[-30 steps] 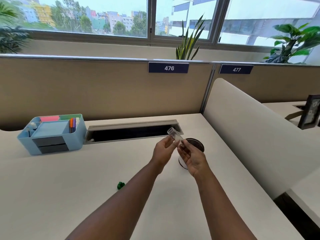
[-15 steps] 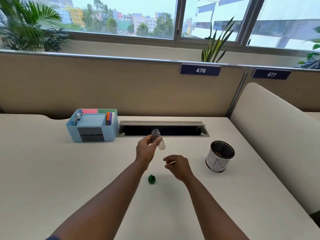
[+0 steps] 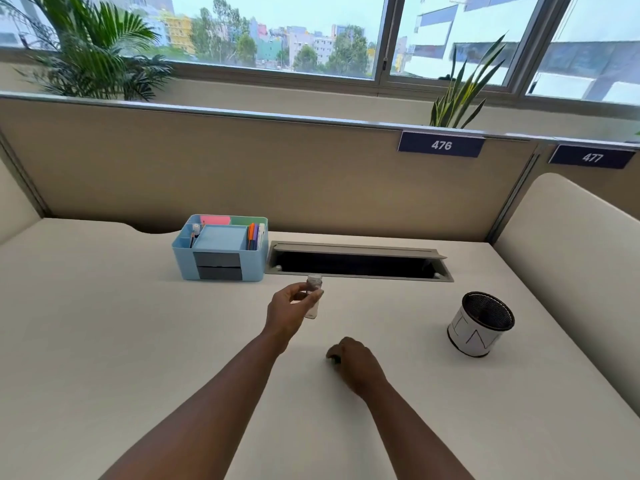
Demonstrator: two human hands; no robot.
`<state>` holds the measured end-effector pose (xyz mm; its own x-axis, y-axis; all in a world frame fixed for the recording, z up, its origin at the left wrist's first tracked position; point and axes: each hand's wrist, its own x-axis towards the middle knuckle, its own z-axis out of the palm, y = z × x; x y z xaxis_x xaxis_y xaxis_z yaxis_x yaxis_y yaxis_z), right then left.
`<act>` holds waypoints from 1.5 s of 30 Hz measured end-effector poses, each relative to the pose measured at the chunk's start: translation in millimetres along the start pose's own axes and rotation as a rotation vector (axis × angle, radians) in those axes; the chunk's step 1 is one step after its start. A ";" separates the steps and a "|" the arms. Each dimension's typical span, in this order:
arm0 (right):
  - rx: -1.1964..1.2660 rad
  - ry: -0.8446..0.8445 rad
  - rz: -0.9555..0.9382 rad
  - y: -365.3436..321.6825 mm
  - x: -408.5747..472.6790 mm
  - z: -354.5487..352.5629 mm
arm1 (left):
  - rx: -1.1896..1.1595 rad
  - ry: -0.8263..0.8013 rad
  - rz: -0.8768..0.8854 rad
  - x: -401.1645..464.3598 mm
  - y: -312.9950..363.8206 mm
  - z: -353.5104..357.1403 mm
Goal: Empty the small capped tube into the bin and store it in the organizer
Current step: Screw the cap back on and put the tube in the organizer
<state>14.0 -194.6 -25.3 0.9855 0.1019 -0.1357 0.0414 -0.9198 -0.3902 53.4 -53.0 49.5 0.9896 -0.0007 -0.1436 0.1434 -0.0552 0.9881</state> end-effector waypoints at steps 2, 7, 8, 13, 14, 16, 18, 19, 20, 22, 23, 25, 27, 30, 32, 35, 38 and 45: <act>0.187 0.129 0.057 -1.4 2.3 -8.4 | 0.007 -0.026 -0.007 2.2 -3.6 -3.1; 1.036 0.345 0.221 -10.9 6.5 -43.8 | -0.019 -0.095 -0.034 4.5 -6.2 -4.9; 1.135 0.360 0.228 -12.5 7.3 -51.3 | -0.019 -0.104 -0.039 4.2 -6.4 -4.3; 1.280 0.453 0.211 -27.7 10.3 -79.8 | -0.010 -0.176 -0.053 2.3 -6.7 -4.3; 1.288 0.477 0.206 -31.0 10.1 -83.9 | -0.003 -0.197 -0.055 1.4 -5.4 -3.9; 1.314 0.515 0.214 -36.8 9.8 -90.5 | -0.001 -0.243 -0.067 0.3 -3.2 -2.0; 1.400 0.527 0.213 -42.5 9.3 -93.7 | -0.007 -0.286 -0.072 -2.4 0.7 -1.3; 1.434 0.521 0.208 -44.9 9.1 -94.3 | -0.006 -0.304 -0.071 -3.3 2.0 -0.7; 1.440 0.509 0.198 -47.2 8.8 -94.2 | -0.005 -0.316 -0.068 -4.1 3.2 -0.5; 1.399 0.480 0.168 -50.9 8.2 -93.1 | -0.025 -0.321 -0.061 -5.1 5.1 -0.6; 1.373 0.467 0.151 -52.1 8.1 -92.8 | -0.044 -0.317 -0.062 -5.0 6.1 -0.9; 1.330 0.424 0.113 -52.4 7.8 -92.9 | -0.064 -0.317 -0.070 -4.9 7.8 -2.5; 1.267 0.345 0.070 -51.8 7.6 -94.0 | -0.054 -0.336 -0.075 -5.2 9.6 -5.1; 1.168 0.259 0.033 -49.5 8.2 -96.4 | -0.012 -0.360 -0.078 -6.3 12.7 -8.5; 1.126 0.236 0.021 -47.4 8.3 -100.0 | 0.039 -0.362 -0.073 -7.1 14.8 -9.7; 1.048 0.172 -0.025 -43.4 6.7 -107.2 | 0.084 -0.380 -0.064 -8.2 17.9 -12.3; 0.973 0.066 -0.088 -41.8 4.3 -113.8 | 0.094 -0.407 -0.054 -9.1 20.2 -15.4; 0.869 0.036 -0.142 -42.1 5.7 -120.1 | 0.069 -0.436 -0.073 -9.5 21.8 -16.7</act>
<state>37.7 -200.8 99.7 0.9858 0.1674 -0.0104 0.0382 -0.2846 -0.9579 47.2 -37.5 73.3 0.8788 -0.4139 -0.2375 0.1976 -0.1375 0.9706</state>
